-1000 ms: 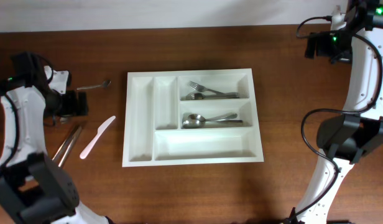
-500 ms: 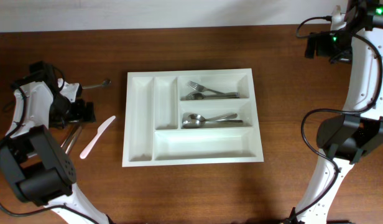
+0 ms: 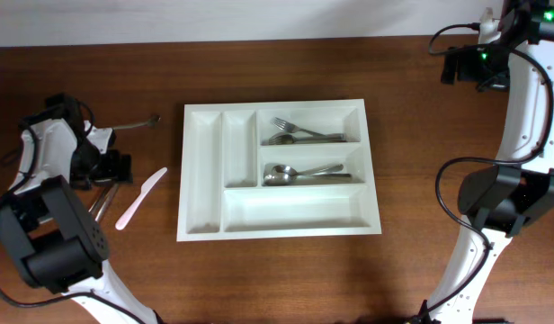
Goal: Pack container
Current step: 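Lower the left gripper and close it on the tongs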
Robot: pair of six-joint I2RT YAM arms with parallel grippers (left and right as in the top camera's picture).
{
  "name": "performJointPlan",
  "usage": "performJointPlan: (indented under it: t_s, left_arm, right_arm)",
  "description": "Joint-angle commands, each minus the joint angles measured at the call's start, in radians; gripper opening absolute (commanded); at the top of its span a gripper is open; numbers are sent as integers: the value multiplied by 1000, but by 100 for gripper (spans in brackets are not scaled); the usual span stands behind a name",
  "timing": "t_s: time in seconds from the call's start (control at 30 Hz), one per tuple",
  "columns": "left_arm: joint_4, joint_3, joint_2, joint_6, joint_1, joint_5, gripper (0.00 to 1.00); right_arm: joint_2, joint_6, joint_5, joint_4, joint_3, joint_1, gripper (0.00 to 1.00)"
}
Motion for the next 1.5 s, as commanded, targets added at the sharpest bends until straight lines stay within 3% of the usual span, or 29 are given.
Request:
performJointPlan:
  t_s: [0.0, 0.23, 0.4, 0.73, 0.93, 0.97, 1.13, 1.47]
  left_arm:
    - [-3, 5, 6, 8, 44, -18, 93]
    - [6, -15, 7, 10, 116, -2, 92]
    - [5, -15, 7, 112, 143, 115, 90]
    - [-3, -15, 8, 173, 142, 144, 90]
    - [2, -25, 10, 169, 142, 148, 89]
    - [6, -31, 10, 169, 142, 148, 84]
    - [48, -78, 10, 169, 142, 147, 79]
    - [155, -158, 10, 141, 142, 147, 80]
  right_arm:
    - [-17, 12, -6, 0, 13, -2, 99]
    - [-17, 12, -6, 0, 13, -2, 99]
    - [-17, 12, -6, 0, 13, -2, 99]
    - [-17, 12, -6, 0, 13, -2, 99]
    - [-17, 12, -6, 0, 13, -2, 99]
    - [-17, 12, -6, 0, 13, -2, 99]
    - [-17, 12, -6, 0, 13, -2, 99]
    - [-17, 12, -6, 0, 13, -2, 99]
